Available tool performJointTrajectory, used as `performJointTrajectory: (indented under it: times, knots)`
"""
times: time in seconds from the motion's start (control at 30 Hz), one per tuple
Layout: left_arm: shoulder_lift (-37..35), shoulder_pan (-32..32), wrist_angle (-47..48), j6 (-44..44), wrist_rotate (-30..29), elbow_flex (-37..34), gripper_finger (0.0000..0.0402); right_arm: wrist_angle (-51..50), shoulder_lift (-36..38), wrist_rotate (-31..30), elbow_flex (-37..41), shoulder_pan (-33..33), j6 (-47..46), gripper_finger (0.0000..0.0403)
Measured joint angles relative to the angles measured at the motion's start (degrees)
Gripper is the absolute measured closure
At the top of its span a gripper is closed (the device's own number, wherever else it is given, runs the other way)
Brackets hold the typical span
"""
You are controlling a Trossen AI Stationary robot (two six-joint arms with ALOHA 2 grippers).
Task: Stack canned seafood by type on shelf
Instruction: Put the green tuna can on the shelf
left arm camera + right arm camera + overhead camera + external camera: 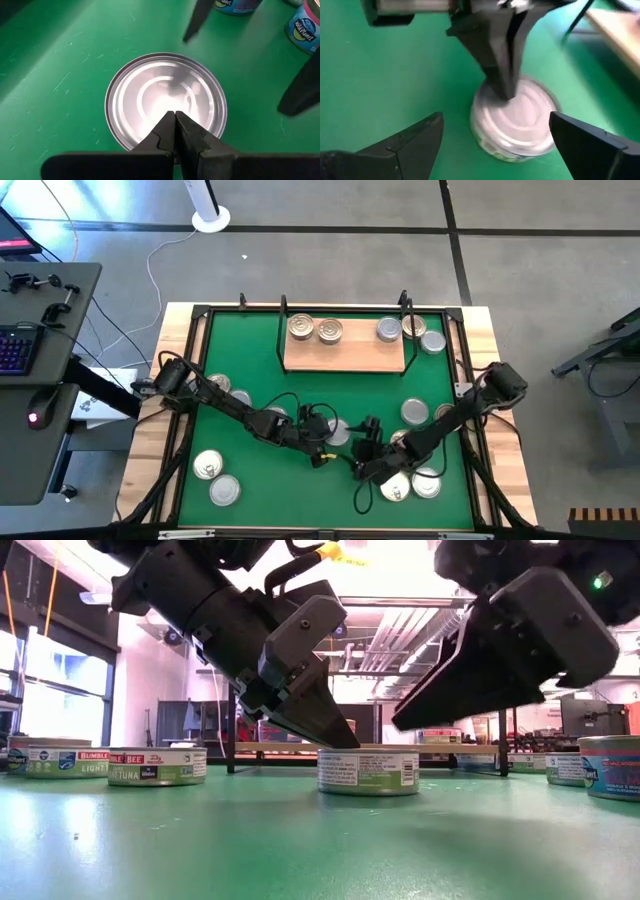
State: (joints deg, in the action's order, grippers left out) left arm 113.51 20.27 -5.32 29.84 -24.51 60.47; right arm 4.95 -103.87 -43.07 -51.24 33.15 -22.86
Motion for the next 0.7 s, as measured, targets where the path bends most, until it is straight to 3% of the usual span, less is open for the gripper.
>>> performJointTrajectory:
  times: [0.17, 0.43, 0.57, 0.7]
  knots:
    - [0.0, 0.1, -0.1, 0.0, -0.1, 0.0, 0.0401, 3.2, 3.7, 1.8, 4.6, -1.5, 2.0, 0.0048]
    - [0.1, 0.6, -0.8, -1.0, -1.7, -0.1, 0.0401, 29.3, 4.3, 7.0, 17.8, -4.5, 2.8, 0.0048]
    - [-0.2, 1.0, -1.9, -2.1, -1.2, -0.1, 0.0401, 31.1, 4.2, 8.4, 18.6, -5.0, 2.3, 0.0048]
    - [-1.7, 1.7, -1.0, -2.5, -0.8, -0.3, 0.0401, 31.0, 4.2, 13.7, 18.7, -5.9, 2.4, 0.0048]
